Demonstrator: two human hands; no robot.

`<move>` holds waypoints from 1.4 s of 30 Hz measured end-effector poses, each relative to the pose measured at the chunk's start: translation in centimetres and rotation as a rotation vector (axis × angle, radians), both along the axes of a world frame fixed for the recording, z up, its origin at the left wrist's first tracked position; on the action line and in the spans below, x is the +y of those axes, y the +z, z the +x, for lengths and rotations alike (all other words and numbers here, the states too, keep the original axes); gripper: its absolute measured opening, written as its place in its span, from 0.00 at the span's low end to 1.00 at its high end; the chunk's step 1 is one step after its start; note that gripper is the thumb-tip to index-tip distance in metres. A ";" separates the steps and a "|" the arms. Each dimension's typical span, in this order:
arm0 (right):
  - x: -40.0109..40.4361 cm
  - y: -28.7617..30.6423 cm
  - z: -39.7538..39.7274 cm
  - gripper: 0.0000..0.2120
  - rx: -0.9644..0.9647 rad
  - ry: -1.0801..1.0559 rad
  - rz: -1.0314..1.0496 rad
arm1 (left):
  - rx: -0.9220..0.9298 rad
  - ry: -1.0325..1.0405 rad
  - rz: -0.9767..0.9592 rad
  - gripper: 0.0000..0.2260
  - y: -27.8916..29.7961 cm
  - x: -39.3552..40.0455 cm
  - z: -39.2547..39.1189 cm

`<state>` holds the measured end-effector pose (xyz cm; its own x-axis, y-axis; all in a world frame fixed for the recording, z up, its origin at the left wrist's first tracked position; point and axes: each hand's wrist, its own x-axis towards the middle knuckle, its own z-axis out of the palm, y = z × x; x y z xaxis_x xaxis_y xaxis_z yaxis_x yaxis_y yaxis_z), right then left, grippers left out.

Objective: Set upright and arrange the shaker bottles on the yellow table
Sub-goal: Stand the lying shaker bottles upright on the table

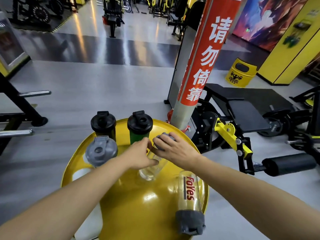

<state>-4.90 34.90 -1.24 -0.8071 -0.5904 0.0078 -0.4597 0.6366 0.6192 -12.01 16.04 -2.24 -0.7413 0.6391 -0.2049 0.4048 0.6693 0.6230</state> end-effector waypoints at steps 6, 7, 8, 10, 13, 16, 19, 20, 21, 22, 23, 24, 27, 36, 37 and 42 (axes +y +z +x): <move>-0.1 -0.6 1.3 0.27 0.016 0.126 0.029 | -0.243 -0.039 0.148 0.50 -1.9 -0.6 -0.1; 0.1 -0.5 1.4 0.27 0.035 0.127 0.012 | -0.255 -0.027 0.191 0.49 -2.3 -0.9 -0.1; 0.3 -0.4 1.4 0.26 0.058 0.123 -0.030 | -0.251 0.004 0.232 0.49 -2.6 -1.1 0.0; 0.9 -0.1 1.3 0.27 0.078 0.103 -0.159 | -0.204 0.097 0.281 0.47 -2.8 -1.4 0.4; 1.5 0.2 1.3 0.36 0.002 0.073 -0.256 | -0.070 0.199 0.296 0.51 -2.9 -1.5 1.4; 2.3 0.4 1.5 0.40 -0.063 0.018 -0.292 | 0.026 0.258 0.277 0.55 -3.3 -1.8 1.9; 2.8 0.2 1.7 0.38 -0.133 -0.014 -0.281 | 0.029 0.289 0.273 0.54 -3.8 -2.4 2.0; 2.9 0.0 1.8 0.36 -0.168 -0.022 -0.259 | 0.018 0.292 0.274 0.54 -3.8 -2.7 2.0; 3.1 -0.4 1.9 0.35 -0.217 -0.028 -0.231 | 0.008 0.290 0.276 0.54 -3.9 -3.0 2.0; 3.4 -0.7 2.0 0.33 -0.280 -0.037 -0.196 | 0.006 0.283 0.276 0.54 -3.8 -3.3 2.0; 3.6 -1.2 2.3 0.33 -0.345 -0.052 -0.153 | 0.012 0.271 0.274 0.55 -3.8 -3.5 2.0; 3.9 -1.4 2.7 0.33 -0.409 -0.074 -0.111 | 0.023 0.258 0.269 0.55 -3.6 -3.6 2.1; 4.5 -1.6 3.9 0.37 -0.558 -0.145 -0.032 | 0.111 0.210 0.265 0.56 -2.7 -3.6 2.6; 4.9 -3.8 7.6 0.41 -0.668 -0.224 0.090 | 0.576 0.052 0.230 0.38 0.2 -1.7 3.3; 4.8 -4.2 7.7 0.39 -0.662 -0.218 0.086 | 0.594 0.035 0.224 0.34 0.3 -1.5 3.3; 5.9 -5.7 7.6 0.43 -0.646 -0.237 -0.032 | 0.644 -0.019 0.174 0.17 0.6 -0.5 3.0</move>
